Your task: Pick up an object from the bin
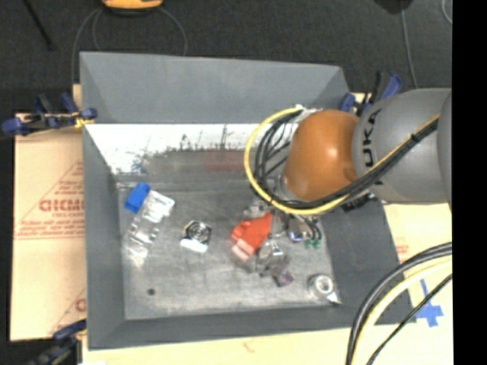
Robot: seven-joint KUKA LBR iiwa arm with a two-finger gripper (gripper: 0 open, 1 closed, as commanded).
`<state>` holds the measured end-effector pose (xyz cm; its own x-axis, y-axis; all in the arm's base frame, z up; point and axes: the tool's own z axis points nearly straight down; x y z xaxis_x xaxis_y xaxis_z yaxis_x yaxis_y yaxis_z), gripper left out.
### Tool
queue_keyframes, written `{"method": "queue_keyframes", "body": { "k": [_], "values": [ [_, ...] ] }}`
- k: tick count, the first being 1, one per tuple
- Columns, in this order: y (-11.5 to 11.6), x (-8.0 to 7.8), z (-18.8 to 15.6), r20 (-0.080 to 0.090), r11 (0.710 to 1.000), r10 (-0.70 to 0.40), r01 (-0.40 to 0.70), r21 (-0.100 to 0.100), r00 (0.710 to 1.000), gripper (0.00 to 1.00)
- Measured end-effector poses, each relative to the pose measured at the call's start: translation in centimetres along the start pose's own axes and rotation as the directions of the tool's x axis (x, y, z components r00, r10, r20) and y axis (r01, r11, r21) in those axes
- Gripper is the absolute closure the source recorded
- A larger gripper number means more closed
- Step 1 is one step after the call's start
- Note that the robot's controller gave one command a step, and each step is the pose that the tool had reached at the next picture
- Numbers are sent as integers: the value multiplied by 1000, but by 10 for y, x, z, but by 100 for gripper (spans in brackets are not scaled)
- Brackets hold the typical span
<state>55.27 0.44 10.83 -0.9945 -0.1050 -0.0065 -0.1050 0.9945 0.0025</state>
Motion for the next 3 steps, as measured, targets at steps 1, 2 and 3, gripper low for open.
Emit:
{"method": "queue_keyframes", "body": {
  "k": [1,2,3],
  "values": [
    [-11,-10,19,3,1000,-20,20,1,1000,0],
    [-11,-9,22,-1,1000,-17,17,0,1000,100],
    [-10,-18,-157,6,1000,-15,15,6,1000,100]
  ]
}}
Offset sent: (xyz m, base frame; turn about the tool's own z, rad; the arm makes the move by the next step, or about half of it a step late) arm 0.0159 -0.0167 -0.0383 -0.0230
